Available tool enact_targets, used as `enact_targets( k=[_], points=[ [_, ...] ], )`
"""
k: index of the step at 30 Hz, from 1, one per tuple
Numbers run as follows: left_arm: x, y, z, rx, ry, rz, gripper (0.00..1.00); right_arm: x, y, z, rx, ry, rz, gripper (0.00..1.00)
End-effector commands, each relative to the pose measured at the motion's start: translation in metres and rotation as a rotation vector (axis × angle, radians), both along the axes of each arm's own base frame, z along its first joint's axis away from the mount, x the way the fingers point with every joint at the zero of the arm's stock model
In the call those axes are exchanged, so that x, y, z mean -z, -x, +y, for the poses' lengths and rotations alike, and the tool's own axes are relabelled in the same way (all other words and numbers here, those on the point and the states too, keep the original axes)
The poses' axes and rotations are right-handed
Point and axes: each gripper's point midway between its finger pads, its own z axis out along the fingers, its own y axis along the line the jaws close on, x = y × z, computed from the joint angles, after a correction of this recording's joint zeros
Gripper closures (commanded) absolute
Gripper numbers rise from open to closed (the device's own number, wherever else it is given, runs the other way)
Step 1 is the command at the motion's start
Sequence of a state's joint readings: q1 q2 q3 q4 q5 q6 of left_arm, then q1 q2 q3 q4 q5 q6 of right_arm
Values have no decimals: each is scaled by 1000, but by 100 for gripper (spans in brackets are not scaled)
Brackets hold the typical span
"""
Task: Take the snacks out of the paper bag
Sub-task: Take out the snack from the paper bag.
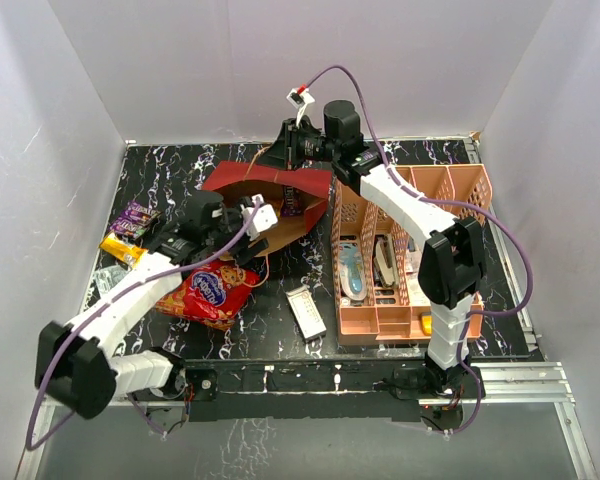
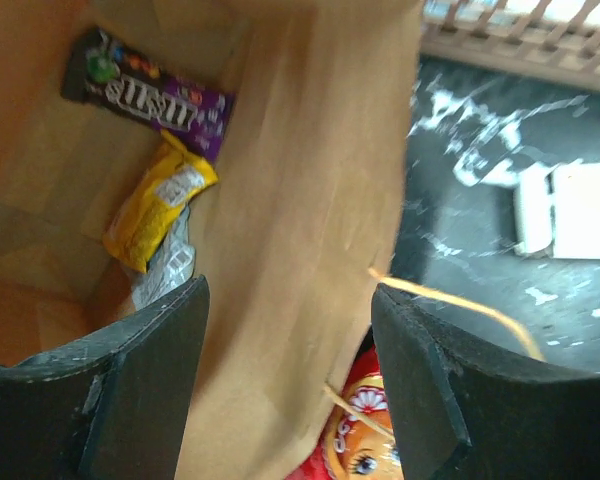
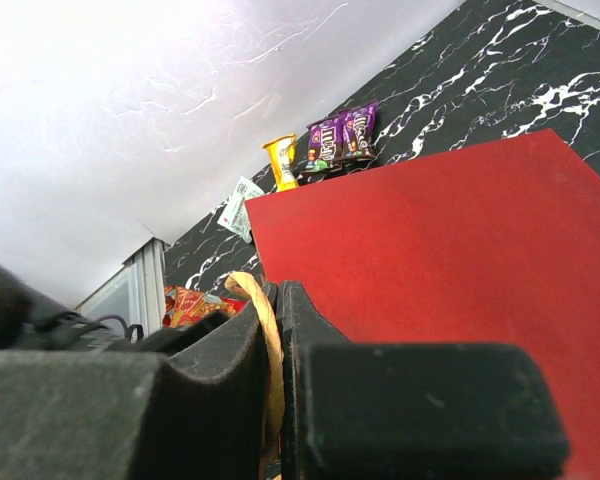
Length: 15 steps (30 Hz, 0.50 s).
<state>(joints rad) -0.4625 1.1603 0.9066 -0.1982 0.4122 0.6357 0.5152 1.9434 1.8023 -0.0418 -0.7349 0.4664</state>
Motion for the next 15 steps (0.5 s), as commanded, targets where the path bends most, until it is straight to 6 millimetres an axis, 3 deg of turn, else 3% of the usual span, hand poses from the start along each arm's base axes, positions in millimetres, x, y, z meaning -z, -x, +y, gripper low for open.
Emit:
enact_targets(
  k=[1,4,10,15],
  points=[
    [20,-35,7,-25,-126,-116,41,-47,12,-8,-4,-52,-143,92],
    [33,-50,5,-39,-147,-132,51,-48,12,-10,0,-47,-152,92],
    [82,-63,6,-15,-251,-48,54,-48,13,-11,-3,-46,-155,92],
    [104,-88,16,-56,-330,-94,51,-48,14,-11,-7,-46,-156,92]
  ],
)
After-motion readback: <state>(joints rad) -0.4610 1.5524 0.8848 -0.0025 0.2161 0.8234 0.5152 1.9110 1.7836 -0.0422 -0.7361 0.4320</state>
